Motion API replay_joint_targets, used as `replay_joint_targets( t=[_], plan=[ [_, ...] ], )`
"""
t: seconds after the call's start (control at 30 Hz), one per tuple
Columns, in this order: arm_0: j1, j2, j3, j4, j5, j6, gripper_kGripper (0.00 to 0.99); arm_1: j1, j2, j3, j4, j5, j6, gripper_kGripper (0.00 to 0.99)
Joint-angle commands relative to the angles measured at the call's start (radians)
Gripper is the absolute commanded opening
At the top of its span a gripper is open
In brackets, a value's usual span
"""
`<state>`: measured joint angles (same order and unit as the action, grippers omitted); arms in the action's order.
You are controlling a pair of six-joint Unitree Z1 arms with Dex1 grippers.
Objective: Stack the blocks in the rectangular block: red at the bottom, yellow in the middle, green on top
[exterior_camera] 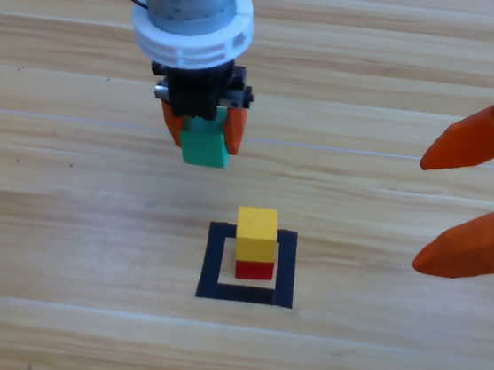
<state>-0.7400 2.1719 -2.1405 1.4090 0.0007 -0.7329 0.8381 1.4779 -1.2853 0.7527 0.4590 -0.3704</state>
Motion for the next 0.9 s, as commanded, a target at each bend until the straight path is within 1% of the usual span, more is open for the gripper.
replay_joint_targets(
  t=[0.03, 0.1, 0.43, 0.9],
  plan=[
    [-0.041, 0.057, 0.017, 0.005, 0.002, -0.066, 0.0, 0.033, 0.027, 0.032, -0.038, -0.014, 0.005, 0.985],
    [-0.05, 0.068, 0.017, 0.004, 0.01, -0.091, 0.0, 0.033, 0.027, 0.032, -0.038, -0.014, 0.005, 0.985],
    [-0.081, 0.1, -0.001, 0.005, 0.005, -0.178, 0.0, 0.033, 0.03, 0.032, -0.038, -0.016, 0.005, 0.985],
    [-0.116, 0.151, -0.044, 0.004, 0.015, -0.204, 0.0, 0.033, 0.035, 0.034, -0.038, -0.016, 0.005, 0.985]
  ],
)
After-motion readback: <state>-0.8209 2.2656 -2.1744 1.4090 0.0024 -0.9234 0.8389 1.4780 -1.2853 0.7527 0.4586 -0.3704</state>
